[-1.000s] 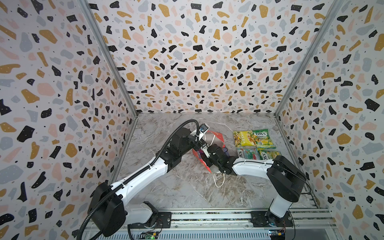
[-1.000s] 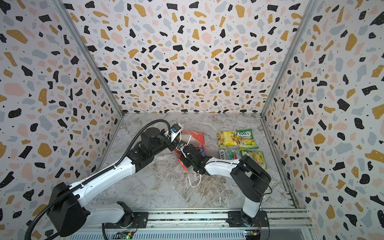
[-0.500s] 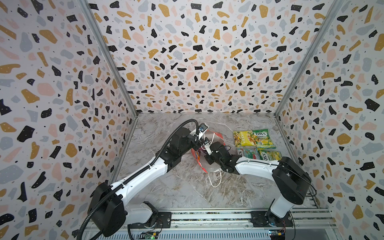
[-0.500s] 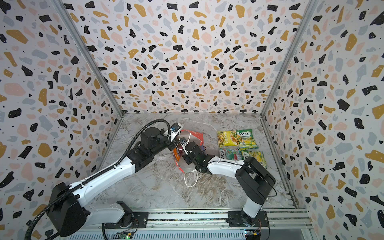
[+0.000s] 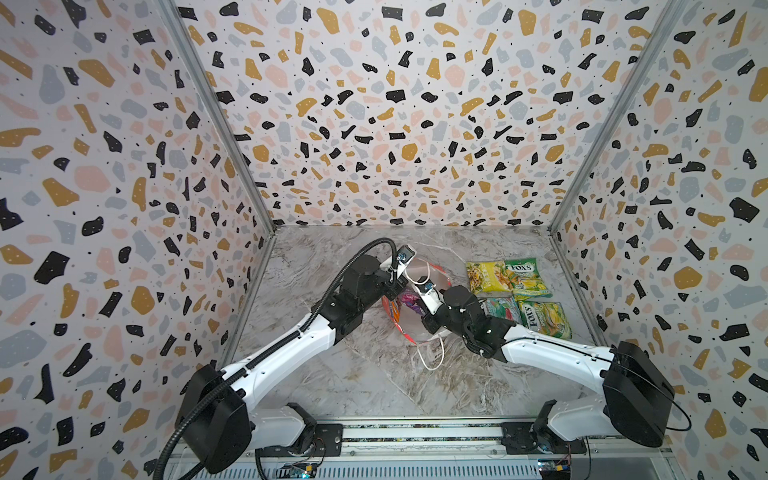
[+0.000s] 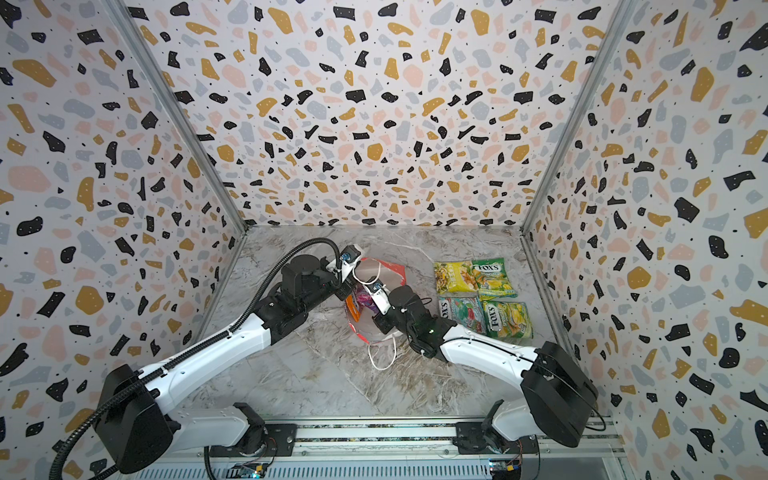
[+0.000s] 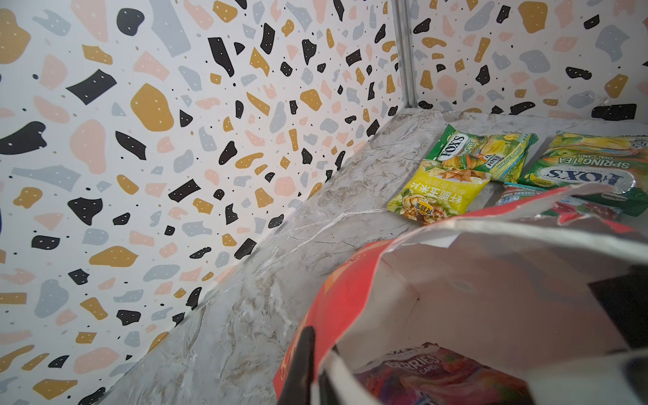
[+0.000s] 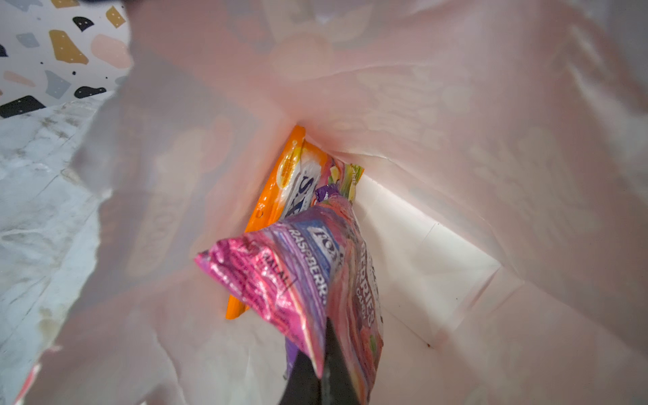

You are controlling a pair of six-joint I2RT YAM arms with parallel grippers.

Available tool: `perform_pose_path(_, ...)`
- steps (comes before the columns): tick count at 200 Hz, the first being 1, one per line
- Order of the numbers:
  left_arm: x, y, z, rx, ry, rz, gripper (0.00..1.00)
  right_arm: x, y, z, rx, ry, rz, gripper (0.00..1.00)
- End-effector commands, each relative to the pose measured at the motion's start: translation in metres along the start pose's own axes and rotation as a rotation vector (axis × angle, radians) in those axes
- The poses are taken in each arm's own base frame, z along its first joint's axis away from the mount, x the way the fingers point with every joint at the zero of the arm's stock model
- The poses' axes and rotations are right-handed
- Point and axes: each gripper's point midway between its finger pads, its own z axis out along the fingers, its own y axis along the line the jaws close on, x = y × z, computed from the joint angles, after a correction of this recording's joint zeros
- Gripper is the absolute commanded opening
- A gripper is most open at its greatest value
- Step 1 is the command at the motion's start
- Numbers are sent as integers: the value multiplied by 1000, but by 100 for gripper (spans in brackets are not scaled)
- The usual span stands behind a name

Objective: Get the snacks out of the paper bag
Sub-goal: 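Close the right gripper on the purple Berries packet and lift it out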

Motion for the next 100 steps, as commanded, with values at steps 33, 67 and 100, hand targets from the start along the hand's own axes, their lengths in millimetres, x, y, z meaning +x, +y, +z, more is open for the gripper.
perform_pose_path(33,-23,21,-5,-95,-64,-50,0,-41,12,-37,-50,-143,-35,0)
perform_pose_path(67,-28,25,-6,-106,-66,-68,0,-48,12,-48,-53,-173,-31,0)
perform_pose_path(100,-23,25,-7,-118,-62,-65,0,-68,4,-59,-30,-205,9,0)
